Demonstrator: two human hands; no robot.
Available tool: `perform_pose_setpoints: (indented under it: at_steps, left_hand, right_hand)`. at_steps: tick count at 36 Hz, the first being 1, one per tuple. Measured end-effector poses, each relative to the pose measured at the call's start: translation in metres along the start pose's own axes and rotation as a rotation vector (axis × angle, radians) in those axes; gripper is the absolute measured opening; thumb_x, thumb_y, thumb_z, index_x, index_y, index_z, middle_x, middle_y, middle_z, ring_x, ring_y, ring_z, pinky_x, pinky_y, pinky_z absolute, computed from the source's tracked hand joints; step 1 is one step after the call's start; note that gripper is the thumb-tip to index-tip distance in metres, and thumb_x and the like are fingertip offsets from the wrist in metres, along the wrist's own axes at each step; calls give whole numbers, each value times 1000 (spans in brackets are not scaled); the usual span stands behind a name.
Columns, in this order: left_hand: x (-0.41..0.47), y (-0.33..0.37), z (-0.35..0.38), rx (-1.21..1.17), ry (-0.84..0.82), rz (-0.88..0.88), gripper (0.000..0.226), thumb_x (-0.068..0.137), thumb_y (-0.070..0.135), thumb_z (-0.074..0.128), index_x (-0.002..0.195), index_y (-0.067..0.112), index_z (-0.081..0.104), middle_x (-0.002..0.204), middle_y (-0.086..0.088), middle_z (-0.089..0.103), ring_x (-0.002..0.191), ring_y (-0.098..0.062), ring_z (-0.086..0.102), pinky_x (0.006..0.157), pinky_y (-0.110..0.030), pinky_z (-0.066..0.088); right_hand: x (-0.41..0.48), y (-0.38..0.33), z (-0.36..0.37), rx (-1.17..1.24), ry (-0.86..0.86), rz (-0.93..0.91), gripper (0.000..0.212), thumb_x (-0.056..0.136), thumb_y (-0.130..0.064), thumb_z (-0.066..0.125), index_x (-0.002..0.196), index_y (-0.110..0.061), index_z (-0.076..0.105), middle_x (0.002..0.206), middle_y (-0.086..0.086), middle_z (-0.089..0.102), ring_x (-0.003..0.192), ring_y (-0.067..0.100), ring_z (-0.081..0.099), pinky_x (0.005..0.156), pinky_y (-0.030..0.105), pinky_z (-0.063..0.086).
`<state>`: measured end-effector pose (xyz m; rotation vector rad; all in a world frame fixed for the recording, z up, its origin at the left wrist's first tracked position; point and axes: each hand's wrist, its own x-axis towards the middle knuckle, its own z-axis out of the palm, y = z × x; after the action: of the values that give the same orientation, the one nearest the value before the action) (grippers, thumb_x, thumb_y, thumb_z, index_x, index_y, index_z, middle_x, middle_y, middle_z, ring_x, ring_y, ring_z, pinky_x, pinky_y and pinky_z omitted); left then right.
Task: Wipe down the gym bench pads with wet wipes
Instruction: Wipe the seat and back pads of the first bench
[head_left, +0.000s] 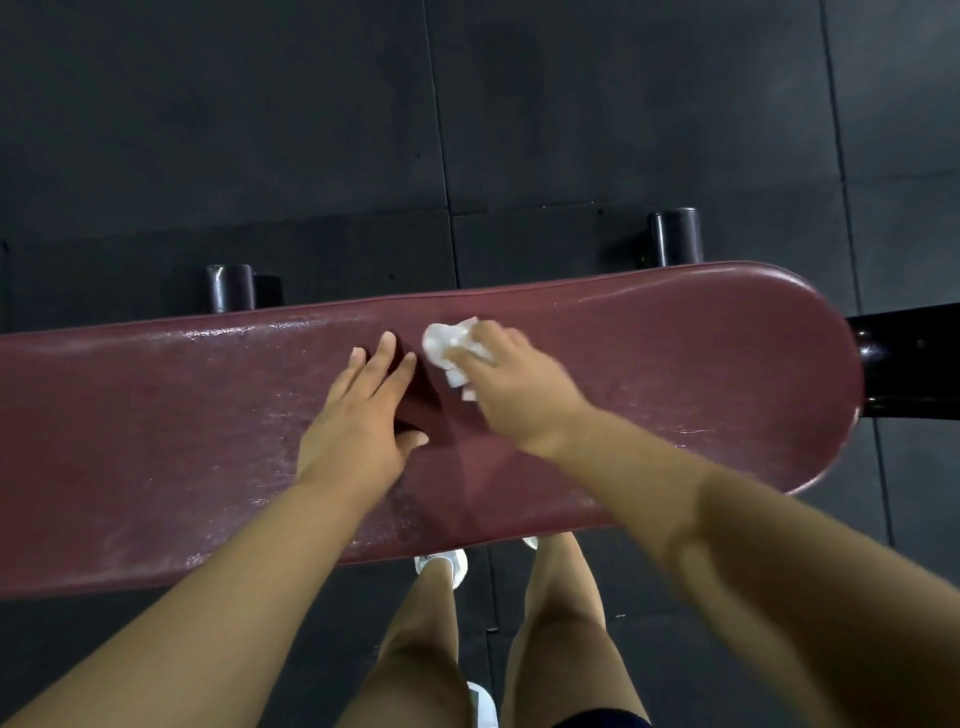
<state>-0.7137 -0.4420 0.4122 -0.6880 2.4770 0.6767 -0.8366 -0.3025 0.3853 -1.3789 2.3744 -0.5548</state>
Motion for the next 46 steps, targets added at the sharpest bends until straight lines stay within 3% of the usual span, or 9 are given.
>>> perform_pose_setpoints:
  at_steps: [4, 10, 13, 18, 22, 28, 33, 37, 46]
  left_hand:
    - [0, -1, 0, -13, -25, 10, 77, 89, 36, 60, 149, 37, 13, 155, 22, -12, 145, -9, -6, 108, -35, 35]
    - [-1, -3, 2, 3, -34, 26, 76, 91, 38, 57, 150, 35, 9, 155, 20, -15, 145, -10, -10, 114, -38, 28]
    - [0, -6, 4, -2, -29, 43, 75, 91, 37, 58, 150, 33, 11, 156, 18, -13, 145, -12, -8, 115, -38, 25]
    - [0, -11, 5, -25, -21, 78, 73, 91, 34, 58, 149, 35, 13, 156, 19, -11, 145, -12, -7, 112, -37, 29]
    - [0, -13, 6, 17, -14, 94, 74, 91, 41, 56, 150, 33, 12, 157, 17, -11, 145, -13, -8, 113, -36, 26]
    - [-1, -14, 8, 33, -8, 98, 73, 92, 42, 54, 150, 34, 10, 156, 17, -14, 145, -13, -10, 113, -36, 27]
    - [-1, -14, 9, 44, 0, 103, 74, 91, 43, 54, 150, 33, 10, 157, 16, -13, 146, -15, -9, 114, -36, 26]
    - [0, -14, 9, 28, -2, 101, 74, 91, 42, 54, 150, 32, 11, 157, 16, -13, 146, -15, -9, 115, -38, 25]
    - [0, -10, 11, 8, 4, 107, 75, 90, 34, 59, 151, 25, 15, 159, 8, -7, 146, -22, -9, 118, -39, 3]
  right_hand:
    - [-13, 54, -25, -118, 173, 326, 35, 92, -17, 40, 124, -18, 56, 120, 7, 49, 107, 29, 51, 81, 27, 41]
    - [-27, 45, -17, -74, 427, 911, 33, 88, -5, 47, 117, -15, 57, 109, 1, 38, 94, 30, 50, 73, 25, 36]
    - [-17, -11, 20, -49, 366, 718, 38, 80, -2, 54, 118, -5, 58, 115, 21, 48, 91, 40, 53, 71, 40, 44]
    - [-33, -37, 24, -67, 47, 138, 37, 77, -10, 44, 105, -9, 68, 96, 16, 59, 71, 32, 54, 49, 33, 48]
    - [-54, 21, -4, -173, 121, 384, 43, 87, -23, 35, 122, -17, 60, 123, 14, 50, 104, 36, 49, 81, 41, 48]
    - [-79, 39, -20, -173, 369, 923, 47, 80, -4, 41, 121, -15, 61, 127, 18, 46, 100, 41, 46, 81, 36, 36]
    - [-61, -7, 15, -105, 381, 793, 39, 82, -40, 50, 104, -13, 67, 118, 21, 51, 95, 39, 45, 88, 41, 35]
    - [-57, -39, 36, -62, 314, 437, 24, 82, -30, 52, 82, -13, 70, 91, 11, 59, 71, 33, 53, 61, 37, 51]
    - [-78, 12, -1, -209, 168, 276, 41, 72, -30, 76, 109, -22, 61, 101, 10, 59, 80, 35, 54, 64, 41, 48]
